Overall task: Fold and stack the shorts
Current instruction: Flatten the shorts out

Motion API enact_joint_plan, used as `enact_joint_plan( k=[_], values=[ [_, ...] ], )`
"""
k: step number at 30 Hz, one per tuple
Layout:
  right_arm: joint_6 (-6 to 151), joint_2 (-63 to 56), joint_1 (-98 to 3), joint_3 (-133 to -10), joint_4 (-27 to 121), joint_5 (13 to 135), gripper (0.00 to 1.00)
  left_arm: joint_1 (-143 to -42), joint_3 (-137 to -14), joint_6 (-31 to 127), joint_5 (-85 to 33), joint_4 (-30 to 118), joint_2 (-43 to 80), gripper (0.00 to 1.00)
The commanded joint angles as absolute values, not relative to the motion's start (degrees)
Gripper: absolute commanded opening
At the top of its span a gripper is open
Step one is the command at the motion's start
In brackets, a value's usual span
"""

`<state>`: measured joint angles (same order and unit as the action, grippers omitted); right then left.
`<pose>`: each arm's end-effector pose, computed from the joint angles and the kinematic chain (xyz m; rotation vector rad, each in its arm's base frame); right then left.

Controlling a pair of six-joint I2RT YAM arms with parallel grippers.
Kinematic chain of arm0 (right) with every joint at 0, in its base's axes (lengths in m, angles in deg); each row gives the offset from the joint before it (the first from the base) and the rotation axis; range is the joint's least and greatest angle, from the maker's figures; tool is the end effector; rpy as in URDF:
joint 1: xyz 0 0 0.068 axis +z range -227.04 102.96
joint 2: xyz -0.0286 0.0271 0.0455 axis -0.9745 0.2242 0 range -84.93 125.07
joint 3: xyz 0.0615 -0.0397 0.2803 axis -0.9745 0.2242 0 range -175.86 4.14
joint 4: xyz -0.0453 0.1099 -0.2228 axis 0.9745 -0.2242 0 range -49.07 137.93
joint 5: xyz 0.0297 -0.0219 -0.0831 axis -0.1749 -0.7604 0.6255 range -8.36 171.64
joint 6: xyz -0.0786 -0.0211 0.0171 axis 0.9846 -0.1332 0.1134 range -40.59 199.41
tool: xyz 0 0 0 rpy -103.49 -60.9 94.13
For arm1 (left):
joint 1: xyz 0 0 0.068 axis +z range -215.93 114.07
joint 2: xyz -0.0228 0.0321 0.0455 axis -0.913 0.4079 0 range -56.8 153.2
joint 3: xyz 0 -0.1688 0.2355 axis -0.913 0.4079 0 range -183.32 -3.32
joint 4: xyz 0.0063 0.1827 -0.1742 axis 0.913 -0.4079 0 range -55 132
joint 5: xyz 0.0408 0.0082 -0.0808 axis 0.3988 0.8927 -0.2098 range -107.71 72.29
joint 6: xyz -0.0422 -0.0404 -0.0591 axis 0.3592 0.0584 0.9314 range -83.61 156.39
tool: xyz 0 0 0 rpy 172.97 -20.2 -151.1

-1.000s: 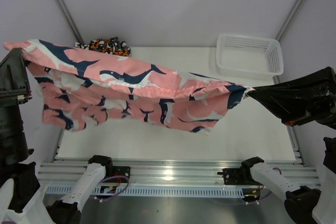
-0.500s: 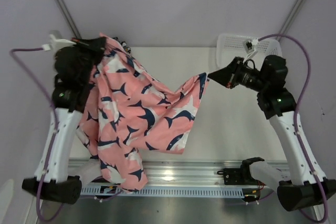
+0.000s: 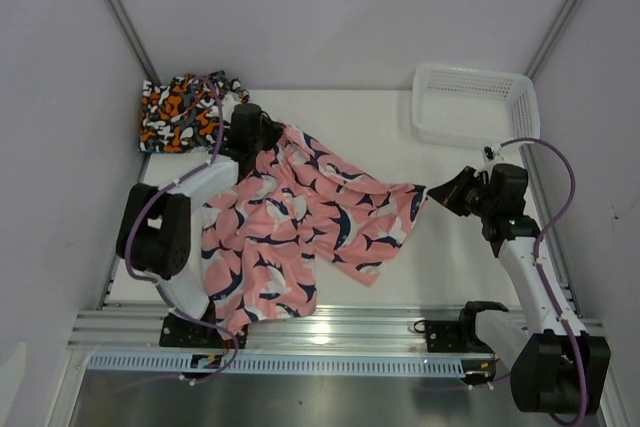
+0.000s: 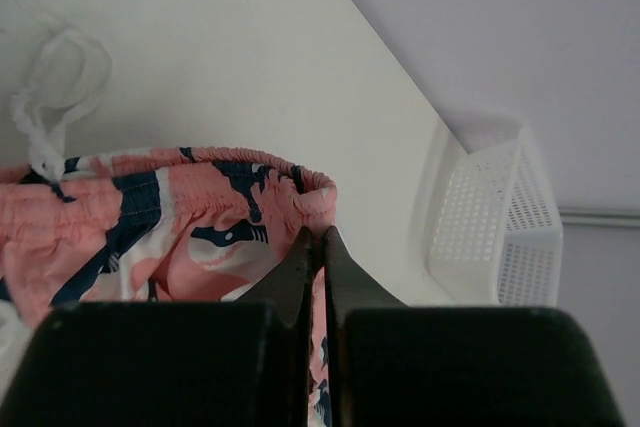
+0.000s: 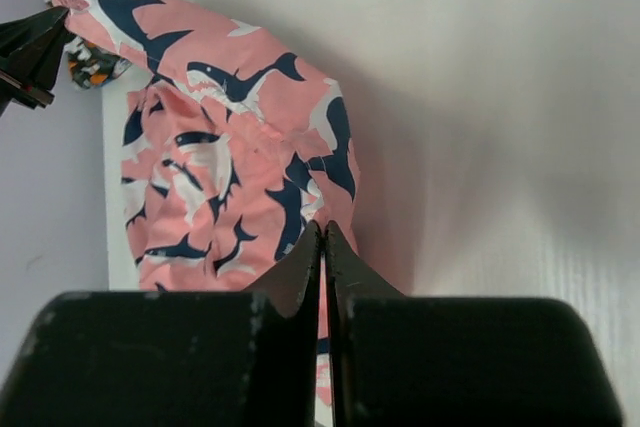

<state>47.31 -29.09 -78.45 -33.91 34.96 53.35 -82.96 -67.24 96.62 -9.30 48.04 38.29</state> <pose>0.2239 0.0290 0.2610 0.3211 2.1241 0.8369 0.3946 -0.1099 0.2616 -0.8539 1.8936 -0.7044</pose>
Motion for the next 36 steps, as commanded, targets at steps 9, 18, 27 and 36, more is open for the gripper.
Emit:
enact_joint_plan(
  k=[9,18,27,36],
  values=[
    [48.8,-34.0,-80.7,-26.4,30.7,71.4,0.0,-88.6,-85.5,98.3,-7.9,59.5,56.6,0.0],
    [47.0,-29.1,-81.3,-20.8,33.6,74.9,0.0,-89.9,-105.0,104.9,-8.7,62.1,75.9,0.04],
    [47.4,-27.2,-83.5,-22.1,31.3,79.2,0.0,-91.2,-126.0,102.2,-13.5,54.5,85.6,0.99],
    [49.4,-22.7,-91.2,-27.3,29.7,78.1,0.0,-89.0,-121.9,83.8,-13.8,36.5,65.8,0.99]
  ],
)
